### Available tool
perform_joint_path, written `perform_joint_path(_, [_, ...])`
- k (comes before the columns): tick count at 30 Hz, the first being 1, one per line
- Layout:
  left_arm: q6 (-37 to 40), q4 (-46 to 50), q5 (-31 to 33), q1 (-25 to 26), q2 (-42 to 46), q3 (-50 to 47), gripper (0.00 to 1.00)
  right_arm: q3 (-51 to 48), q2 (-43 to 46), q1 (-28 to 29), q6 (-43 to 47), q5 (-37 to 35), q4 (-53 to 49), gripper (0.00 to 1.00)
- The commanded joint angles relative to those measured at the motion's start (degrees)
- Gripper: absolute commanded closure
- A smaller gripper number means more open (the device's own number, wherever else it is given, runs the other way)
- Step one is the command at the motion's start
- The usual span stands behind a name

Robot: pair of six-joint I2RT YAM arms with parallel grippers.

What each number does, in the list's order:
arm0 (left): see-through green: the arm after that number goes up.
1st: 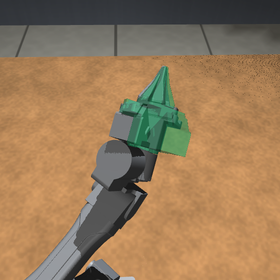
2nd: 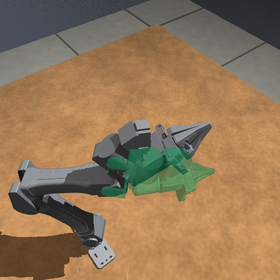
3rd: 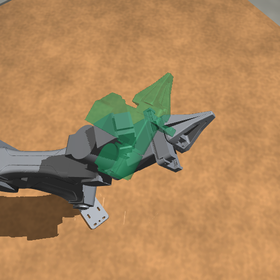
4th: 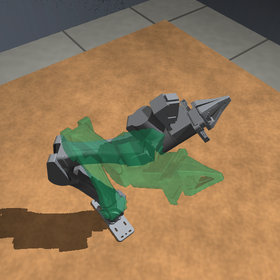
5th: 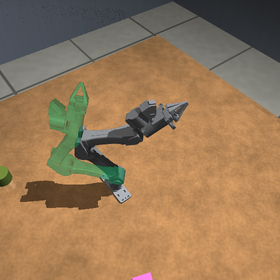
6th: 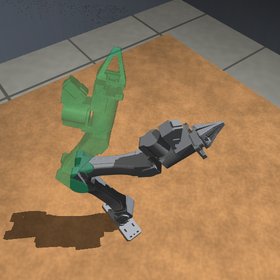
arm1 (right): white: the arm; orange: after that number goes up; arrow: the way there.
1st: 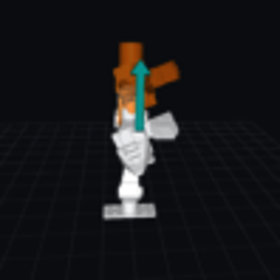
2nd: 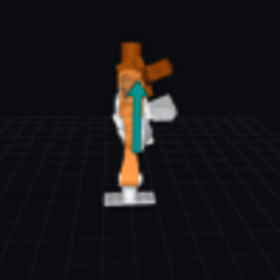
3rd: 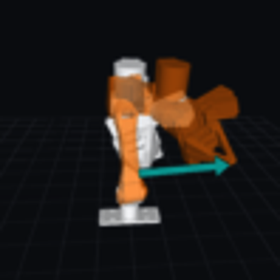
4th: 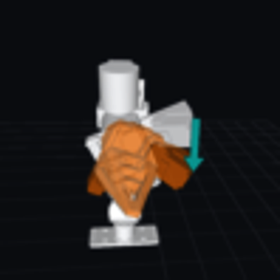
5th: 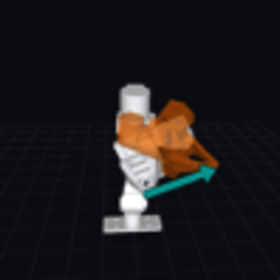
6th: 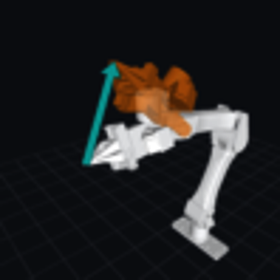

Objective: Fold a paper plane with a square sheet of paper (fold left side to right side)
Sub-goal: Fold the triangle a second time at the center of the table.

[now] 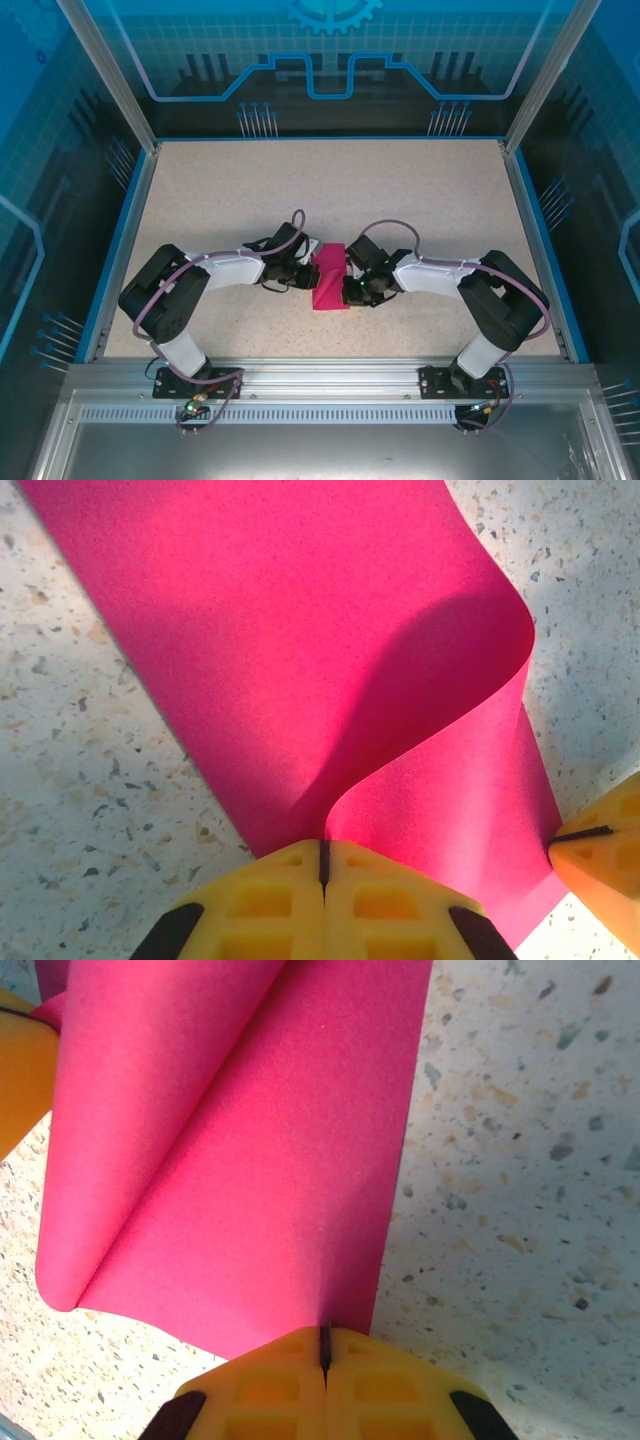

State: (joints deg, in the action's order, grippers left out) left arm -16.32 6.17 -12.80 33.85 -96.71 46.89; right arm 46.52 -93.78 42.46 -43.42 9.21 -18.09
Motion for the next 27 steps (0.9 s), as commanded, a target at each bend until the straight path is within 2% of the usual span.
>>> perform_joint_path(1, [1.4, 1.3, 1.2, -0.6, -0.9, 1.6, 1.00, -0.1, -1.8, 1.2, 0.8, -1.1, -4.0, 1.00])
perform_joint_path(20, [1.7, 1.2, 0.6, -0.6, -2.6, 1.9, 1.00, 0.2, -1.7, 1.3, 1.1, -0.8, -3.7, 1.00])
perform_joint_path(27, [1.7, 1.1, -0.5, -0.6, -3.4, 1.1, 1.00, 0.2, 3.1, 0.5, 1.8, 0.0, -1.6, 0.99])
